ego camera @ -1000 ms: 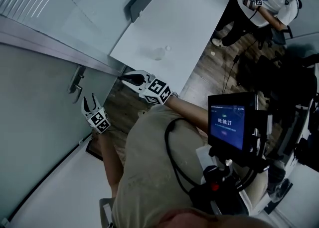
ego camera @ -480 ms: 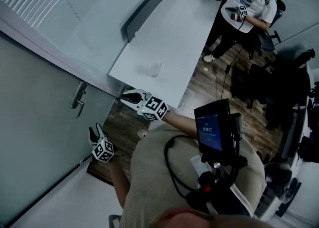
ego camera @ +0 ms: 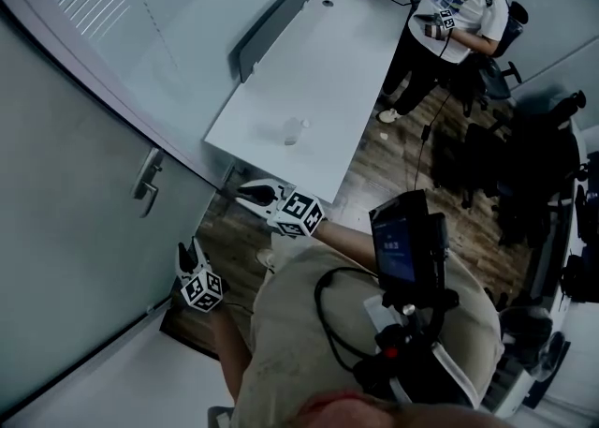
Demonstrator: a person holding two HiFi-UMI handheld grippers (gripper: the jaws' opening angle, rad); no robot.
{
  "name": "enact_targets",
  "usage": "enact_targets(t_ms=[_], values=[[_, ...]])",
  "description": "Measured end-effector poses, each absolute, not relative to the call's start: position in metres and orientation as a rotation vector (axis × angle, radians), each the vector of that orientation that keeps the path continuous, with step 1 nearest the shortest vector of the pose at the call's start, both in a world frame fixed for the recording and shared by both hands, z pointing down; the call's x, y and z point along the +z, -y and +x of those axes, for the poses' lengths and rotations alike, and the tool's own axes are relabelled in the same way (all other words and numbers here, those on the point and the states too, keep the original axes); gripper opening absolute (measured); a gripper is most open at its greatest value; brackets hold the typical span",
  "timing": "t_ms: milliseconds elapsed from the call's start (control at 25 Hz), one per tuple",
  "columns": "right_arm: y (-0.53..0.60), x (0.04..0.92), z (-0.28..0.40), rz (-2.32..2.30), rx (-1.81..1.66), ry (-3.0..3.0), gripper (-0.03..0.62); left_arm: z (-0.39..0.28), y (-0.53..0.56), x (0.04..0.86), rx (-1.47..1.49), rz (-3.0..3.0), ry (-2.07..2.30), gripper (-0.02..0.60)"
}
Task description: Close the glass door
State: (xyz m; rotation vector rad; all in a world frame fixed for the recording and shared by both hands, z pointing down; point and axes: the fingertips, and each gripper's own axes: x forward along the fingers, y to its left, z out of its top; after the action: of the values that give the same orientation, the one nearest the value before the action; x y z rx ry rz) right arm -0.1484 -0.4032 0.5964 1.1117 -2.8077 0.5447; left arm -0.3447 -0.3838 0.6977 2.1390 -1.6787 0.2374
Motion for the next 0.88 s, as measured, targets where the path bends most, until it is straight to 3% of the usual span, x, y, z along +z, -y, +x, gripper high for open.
enact_targets(t_ms=[480,880], values=[[0.372,0.584,-0.130,1.071,0.520,2.876,0.067,-0.321,0.349,0.680,0.212,2.169,1.714,0.189],[0.346,0.568,-0.043,1.099,0.517,2.914,0.067,-0.234,0.315,0.669,0.237,2.174,1.700,0.189]])
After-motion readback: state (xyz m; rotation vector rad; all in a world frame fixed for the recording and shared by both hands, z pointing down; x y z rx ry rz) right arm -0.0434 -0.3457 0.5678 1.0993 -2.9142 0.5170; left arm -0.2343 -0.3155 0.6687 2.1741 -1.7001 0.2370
